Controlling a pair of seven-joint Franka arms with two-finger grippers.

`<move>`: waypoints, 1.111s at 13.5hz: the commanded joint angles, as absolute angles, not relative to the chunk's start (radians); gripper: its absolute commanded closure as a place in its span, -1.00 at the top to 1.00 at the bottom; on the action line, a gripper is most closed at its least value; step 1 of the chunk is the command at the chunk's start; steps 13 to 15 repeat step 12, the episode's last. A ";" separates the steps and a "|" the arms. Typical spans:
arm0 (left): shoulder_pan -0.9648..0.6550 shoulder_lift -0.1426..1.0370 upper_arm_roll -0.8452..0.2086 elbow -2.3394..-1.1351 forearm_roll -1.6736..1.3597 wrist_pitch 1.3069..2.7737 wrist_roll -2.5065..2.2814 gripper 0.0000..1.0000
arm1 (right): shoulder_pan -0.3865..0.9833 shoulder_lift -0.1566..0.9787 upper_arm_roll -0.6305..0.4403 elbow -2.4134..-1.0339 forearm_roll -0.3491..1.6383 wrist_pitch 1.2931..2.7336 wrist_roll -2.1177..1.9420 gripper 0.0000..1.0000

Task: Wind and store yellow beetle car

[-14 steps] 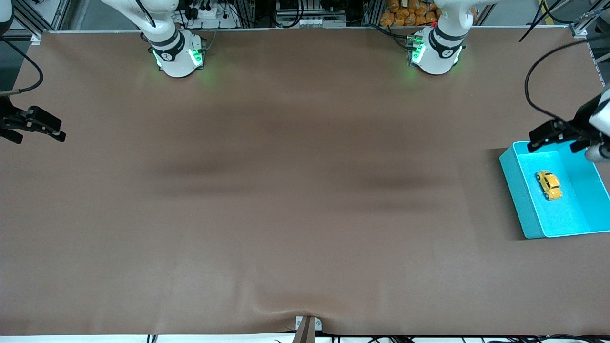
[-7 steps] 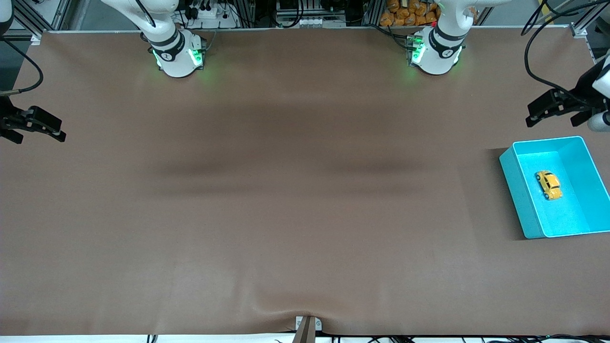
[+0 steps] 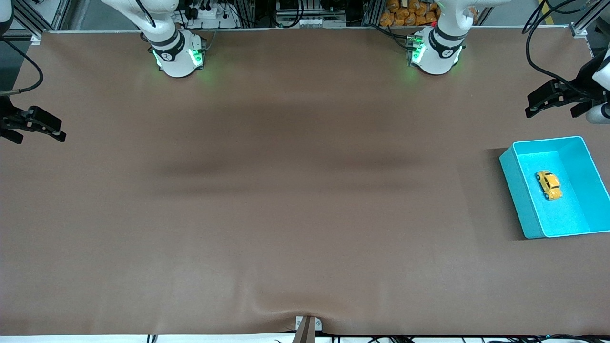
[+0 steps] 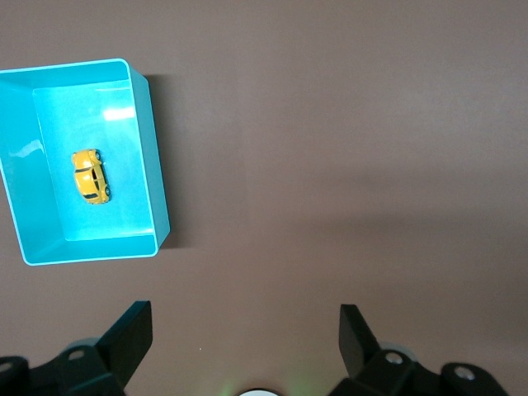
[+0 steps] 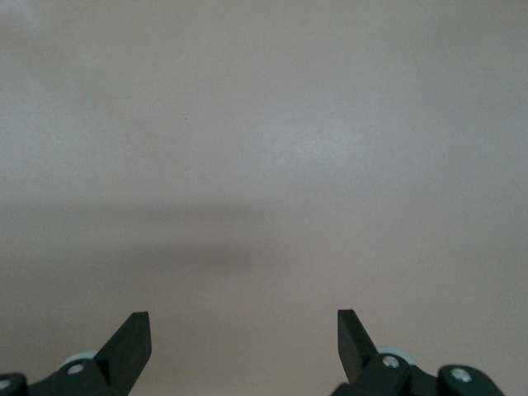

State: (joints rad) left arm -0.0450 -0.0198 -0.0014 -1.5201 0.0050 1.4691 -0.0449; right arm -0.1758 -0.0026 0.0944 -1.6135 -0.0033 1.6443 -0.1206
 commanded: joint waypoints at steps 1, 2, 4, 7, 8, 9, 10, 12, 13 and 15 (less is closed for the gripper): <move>-0.051 -0.023 0.005 -1.503 -0.009 1.443 -0.040 1.00 | -0.179 0.009 0.095 -1.594 0.012 1.629 -0.109 1.00; -0.052 -0.023 0.005 -1.503 -0.009 1.443 -0.041 1.00 | -0.181 0.009 0.094 -1.594 0.012 1.629 -0.109 1.00; -0.052 -0.021 0.005 -1.502 -0.018 1.443 -0.041 1.00 | -0.181 0.009 0.094 -1.594 0.012 1.628 -0.109 1.00; -0.054 -0.023 0.003 -1.502 -0.020 1.440 -0.043 1.00 | -0.181 0.011 0.094 -1.595 0.012 1.626 -0.110 1.00; -0.054 -0.023 0.003 -1.502 -0.020 1.440 -0.041 1.00 | -0.183 0.011 0.094 -1.594 0.012 1.626 -0.110 1.00; -0.054 -0.023 0.003 -1.502 -0.020 1.440 -0.041 1.00 | -0.181 0.011 0.094 -1.594 0.012 1.626 -0.110 1.00; -0.052 -0.023 0.005 -1.502 -0.020 1.440 -0.041 1.00 | -0.181 0.011 0.094 -1.594 0.012 1.626 -0.110 1.00; -0.052 -0.021 0.005 -1.502 -0.018 1.440 -0.041 1.00 | -0.183 0.011 0.094 -1.595 0.012 1.626 -0.110 1.00; -0.052 -0.021 0.005 -1.502 -0.018 1.440 -0.041 1.00 | -0.183 0.011 0.094 -1.595 0.012 1.626 -0.110 1.00; -0.052 -0.021 0.005 -1.502 -0.018 1.440 -0.041 1.00 | -0.183 0.011 0.094 -1.595 0.012 1.626 -0.110 1.00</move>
